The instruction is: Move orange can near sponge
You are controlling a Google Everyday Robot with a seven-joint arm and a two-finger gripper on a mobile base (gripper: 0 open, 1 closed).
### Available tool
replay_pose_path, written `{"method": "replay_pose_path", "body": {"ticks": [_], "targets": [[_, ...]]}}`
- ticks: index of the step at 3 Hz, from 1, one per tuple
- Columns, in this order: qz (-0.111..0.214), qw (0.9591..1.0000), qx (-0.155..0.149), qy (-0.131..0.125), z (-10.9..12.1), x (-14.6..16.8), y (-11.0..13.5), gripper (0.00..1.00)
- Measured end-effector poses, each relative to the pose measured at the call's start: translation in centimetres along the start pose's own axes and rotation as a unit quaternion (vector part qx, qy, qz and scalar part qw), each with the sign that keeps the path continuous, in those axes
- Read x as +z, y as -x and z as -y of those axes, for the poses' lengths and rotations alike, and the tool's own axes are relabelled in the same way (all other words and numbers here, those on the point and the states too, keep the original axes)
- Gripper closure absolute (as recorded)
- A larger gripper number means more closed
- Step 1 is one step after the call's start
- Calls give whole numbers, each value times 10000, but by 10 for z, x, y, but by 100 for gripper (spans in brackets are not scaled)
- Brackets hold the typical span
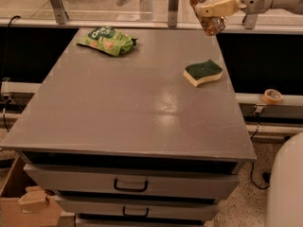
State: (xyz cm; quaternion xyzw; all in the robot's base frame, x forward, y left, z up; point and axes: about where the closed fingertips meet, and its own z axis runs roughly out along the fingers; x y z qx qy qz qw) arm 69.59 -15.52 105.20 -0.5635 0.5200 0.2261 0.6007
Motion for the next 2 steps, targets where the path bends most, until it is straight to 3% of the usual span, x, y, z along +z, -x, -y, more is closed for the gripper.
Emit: {"method": "replay_pose_path", "body": {"ticks": [1, 2], "targets": [[462, 9960, -63, -759, 4, -41, 20, 100], [977, 9833, -181, -1525, -2, -80, 27, 100]]}}
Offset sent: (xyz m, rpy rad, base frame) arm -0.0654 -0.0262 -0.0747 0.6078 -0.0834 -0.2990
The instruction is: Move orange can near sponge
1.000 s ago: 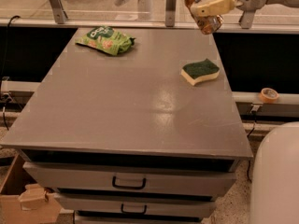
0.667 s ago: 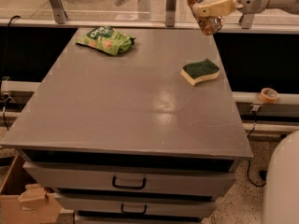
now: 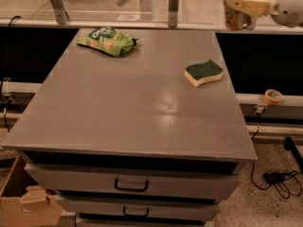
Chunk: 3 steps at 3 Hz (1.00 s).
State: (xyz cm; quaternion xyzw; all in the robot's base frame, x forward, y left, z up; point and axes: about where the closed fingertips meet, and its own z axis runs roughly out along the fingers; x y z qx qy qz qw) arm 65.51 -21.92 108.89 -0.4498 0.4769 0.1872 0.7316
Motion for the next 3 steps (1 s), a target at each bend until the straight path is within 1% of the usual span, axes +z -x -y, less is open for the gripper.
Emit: {"method": "replay_pose_path", "body": {"ticks": [1, 2, 3], "targets": [[472, 9964, 234, -669, -12, -14, -33, 100], [876, 9923, 527, -703, -45, 13, -85, 100], [872, 9923, 522, -704, -45, 13, -86, 100]]}}
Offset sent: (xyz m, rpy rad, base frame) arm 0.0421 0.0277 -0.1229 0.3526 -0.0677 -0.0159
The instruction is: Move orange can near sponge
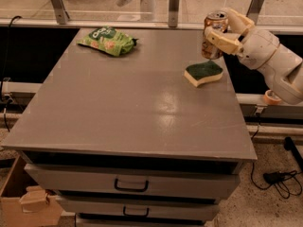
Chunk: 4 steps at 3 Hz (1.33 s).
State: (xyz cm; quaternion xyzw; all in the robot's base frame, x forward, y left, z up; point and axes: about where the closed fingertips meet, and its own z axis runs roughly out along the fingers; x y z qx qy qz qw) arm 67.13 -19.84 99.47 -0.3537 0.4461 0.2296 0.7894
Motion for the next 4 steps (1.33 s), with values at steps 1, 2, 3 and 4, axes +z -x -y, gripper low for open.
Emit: {"method": "replay_pose_path", "body": {"ticks": [1, 2, 3, 4], "targets": [[29, 9999, -129, 99, 4, 3, -1, 100], [13, 9993, -351, -95, 19, -6, -12, 100], [-8, 9983, -464, -342, 37, -17, -26, 100], [-66, 9972, -496, -555, 51, -30, -44, 100]]}}
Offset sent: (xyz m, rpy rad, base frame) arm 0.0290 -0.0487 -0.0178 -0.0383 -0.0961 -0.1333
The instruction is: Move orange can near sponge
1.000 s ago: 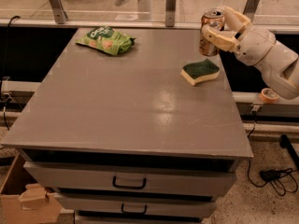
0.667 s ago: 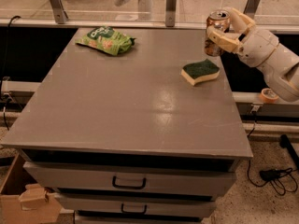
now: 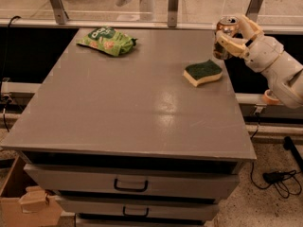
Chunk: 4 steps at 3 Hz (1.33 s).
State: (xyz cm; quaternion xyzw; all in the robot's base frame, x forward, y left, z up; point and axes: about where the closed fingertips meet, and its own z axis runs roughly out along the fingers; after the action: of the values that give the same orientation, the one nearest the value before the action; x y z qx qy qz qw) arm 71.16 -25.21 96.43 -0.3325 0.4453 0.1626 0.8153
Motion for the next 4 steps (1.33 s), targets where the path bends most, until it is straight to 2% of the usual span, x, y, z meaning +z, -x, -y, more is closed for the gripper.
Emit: {"method": "replay_pose_path", "body": {"ticks": [2, 3, 4], "targets": [[-81, 9999, 67, -106, 14, -10, -26, 100], [-88, 9996, 213, -169, 12, -16, -32, 100], [16, 9989, 444, -178, 0, -16, -30, 100]]}}
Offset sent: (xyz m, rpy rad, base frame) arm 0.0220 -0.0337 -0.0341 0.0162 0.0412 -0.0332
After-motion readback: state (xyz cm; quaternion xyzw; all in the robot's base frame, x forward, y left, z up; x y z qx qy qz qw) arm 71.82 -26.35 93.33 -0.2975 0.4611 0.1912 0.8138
